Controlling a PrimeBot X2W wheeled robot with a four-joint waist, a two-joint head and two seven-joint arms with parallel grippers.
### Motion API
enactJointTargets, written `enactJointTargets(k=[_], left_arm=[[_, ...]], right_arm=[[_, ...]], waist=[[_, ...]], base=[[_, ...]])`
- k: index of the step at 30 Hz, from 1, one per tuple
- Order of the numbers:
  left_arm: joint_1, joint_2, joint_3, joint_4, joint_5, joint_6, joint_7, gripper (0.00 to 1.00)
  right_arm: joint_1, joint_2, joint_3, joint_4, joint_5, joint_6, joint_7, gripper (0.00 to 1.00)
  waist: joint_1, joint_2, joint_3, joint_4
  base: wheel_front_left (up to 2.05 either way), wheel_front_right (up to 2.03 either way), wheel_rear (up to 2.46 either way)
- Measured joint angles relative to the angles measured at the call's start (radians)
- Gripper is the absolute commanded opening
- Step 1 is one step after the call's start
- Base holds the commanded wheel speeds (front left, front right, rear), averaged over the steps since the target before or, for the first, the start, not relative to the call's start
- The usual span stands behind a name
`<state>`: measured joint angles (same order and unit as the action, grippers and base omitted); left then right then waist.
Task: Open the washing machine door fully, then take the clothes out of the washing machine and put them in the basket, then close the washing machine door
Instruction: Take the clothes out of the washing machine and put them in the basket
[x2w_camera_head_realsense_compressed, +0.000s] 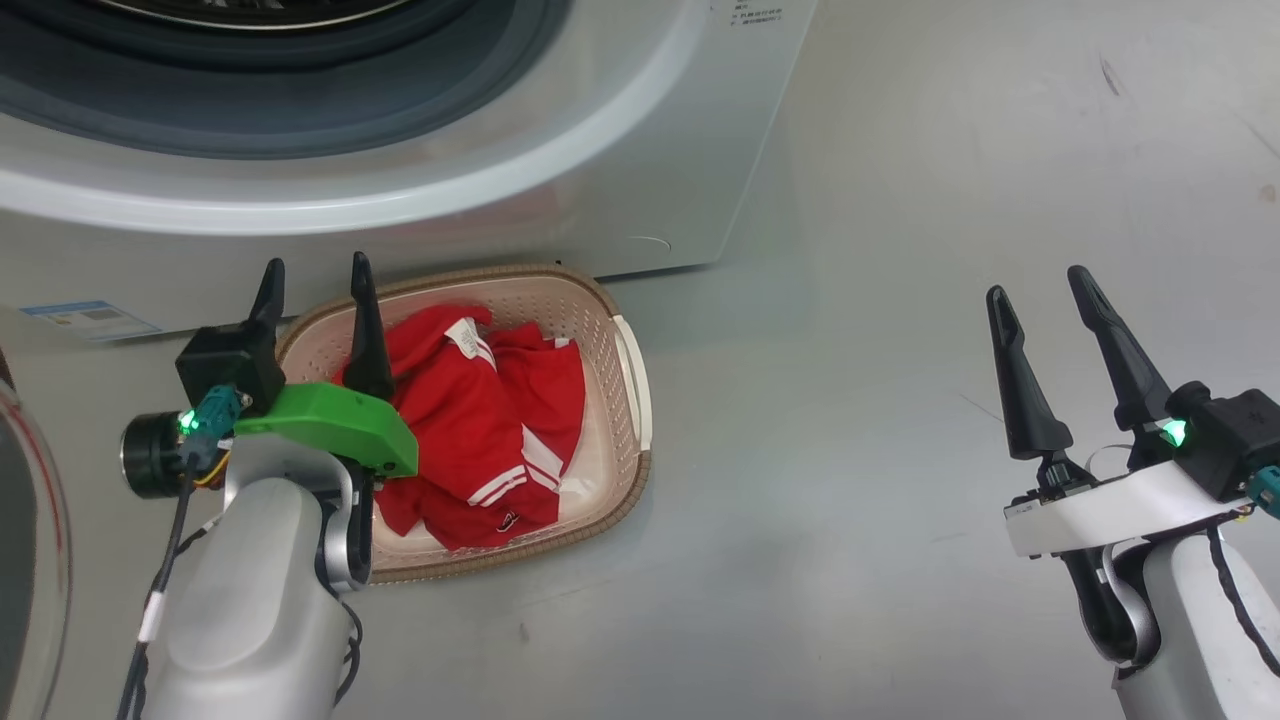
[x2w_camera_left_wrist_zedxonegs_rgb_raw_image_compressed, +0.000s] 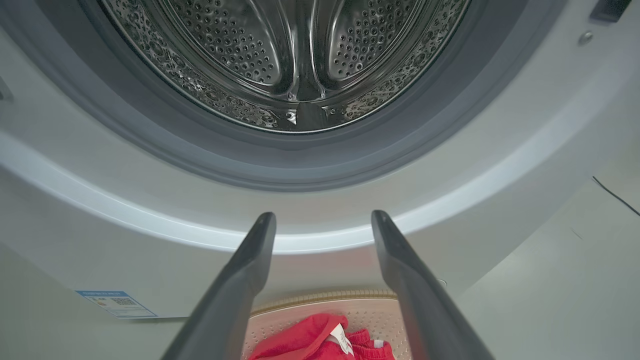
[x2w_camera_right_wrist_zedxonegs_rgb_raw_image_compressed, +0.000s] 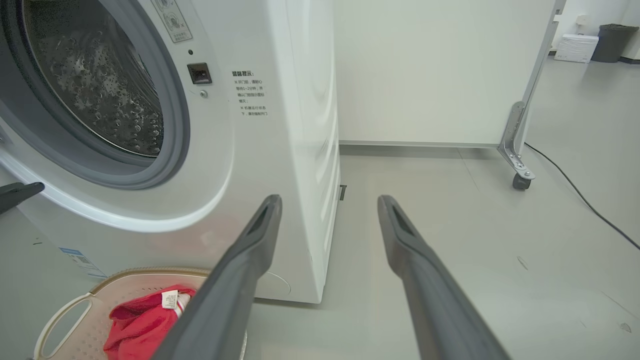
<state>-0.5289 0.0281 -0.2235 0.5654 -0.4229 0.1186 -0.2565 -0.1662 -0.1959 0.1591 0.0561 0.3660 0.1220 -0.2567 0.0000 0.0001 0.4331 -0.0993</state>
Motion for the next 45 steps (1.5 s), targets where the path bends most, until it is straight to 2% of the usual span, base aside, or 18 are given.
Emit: enactJointTargets(k=[18, 34, 45], left_arm=[[0.266, 0.001, 0.001, -0.282, 0.101, 0.000, 0.000, 1.00], [0.469, 0.005, 0.033, -0.393, 0.143, 0.000, 0.000, 1.00], [0.555, 0.010, 0.033, -0.422, 0.167, 0.000, 0.000, 1.00]], right_arm=[[0.118, 0.033, -0.022, 0.025, -0.034, -0.001, 0.000, 1.00], [0.216, 0.083, 0.014, 0.041, -0.055, -0.011, 0.000, 1.00], [0.244, 0.096, 0.022, 0.033, -0.063, -0.020, 0.000, 1.00]], waist=[[0.0000, 0.0000, -0.199, 0.078], [0.0000, 0.0000, -0.332, 0.085], [0.0000, 0.0000, -0.367, 0.081]], base=[[0.00, 0.00, 0.00], [0.00, 0.00, 0.00], [0.00, 0.00, 0.00]])
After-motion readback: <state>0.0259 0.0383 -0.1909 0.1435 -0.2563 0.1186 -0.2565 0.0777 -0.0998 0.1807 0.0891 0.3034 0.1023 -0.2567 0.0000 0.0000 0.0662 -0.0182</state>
